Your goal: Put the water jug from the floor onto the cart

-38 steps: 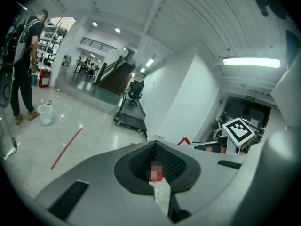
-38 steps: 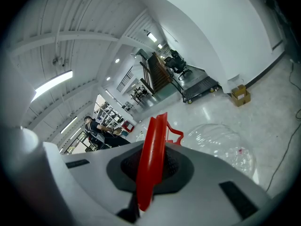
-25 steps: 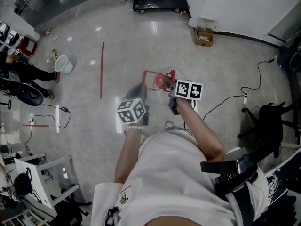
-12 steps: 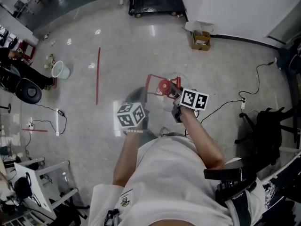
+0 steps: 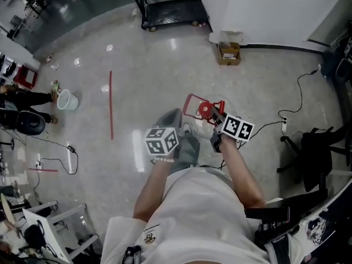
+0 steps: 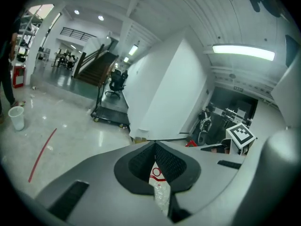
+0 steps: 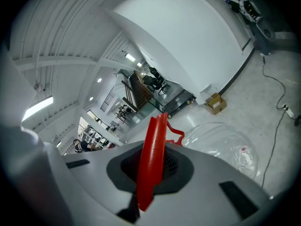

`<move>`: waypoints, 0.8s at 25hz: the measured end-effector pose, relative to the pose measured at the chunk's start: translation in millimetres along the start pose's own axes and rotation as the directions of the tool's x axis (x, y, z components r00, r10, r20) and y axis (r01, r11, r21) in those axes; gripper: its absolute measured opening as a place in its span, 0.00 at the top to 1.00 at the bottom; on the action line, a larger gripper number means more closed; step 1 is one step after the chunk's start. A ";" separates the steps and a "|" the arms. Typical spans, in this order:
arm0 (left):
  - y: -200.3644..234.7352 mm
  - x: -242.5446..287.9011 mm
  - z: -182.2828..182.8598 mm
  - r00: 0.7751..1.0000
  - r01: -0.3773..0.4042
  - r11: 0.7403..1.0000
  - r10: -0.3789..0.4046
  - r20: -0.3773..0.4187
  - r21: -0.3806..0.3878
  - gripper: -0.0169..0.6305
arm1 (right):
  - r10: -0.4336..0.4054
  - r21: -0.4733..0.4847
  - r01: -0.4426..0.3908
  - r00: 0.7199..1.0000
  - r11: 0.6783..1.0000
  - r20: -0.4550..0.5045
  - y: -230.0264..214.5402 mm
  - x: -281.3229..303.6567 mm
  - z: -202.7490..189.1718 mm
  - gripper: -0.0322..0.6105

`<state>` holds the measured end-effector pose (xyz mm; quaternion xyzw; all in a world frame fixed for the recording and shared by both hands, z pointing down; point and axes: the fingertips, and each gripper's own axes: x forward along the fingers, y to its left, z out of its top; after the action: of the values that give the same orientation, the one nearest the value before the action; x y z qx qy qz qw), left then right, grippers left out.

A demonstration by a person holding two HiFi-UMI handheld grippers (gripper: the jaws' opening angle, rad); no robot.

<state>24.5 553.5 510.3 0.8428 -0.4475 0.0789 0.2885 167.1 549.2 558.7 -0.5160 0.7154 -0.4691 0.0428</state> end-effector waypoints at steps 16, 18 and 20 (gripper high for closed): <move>42.2 211.4 100.8 0.987 0.137 0.990 -0.134 -0.093 0.019 0.97 | -0.137 0.096 0.128 0.986 0.987 0.090 -74.5 102.5 151.6 0.93; 53.0 231.5 115.3 0.987 0.135 0.991 -0.133 -0.090 0.022 0.97 | -0.142 0.097 0.133 0.986 0.986 0.089 -78.3 121.8 171.3 0.93; 65.6 249.1 130.5 0.988 0.131 0.991 -0.130 -0.084 0.015 0.97 | -0.147 0.098 0.138 0.985 0.986 0.090 -80.1 140.3 192.7 0.93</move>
<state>101.9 275.9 527.9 0.8691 -0.3782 0.0994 0.3029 263.0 316.9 568.2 -0.5855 0.6515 -0.4778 0.0672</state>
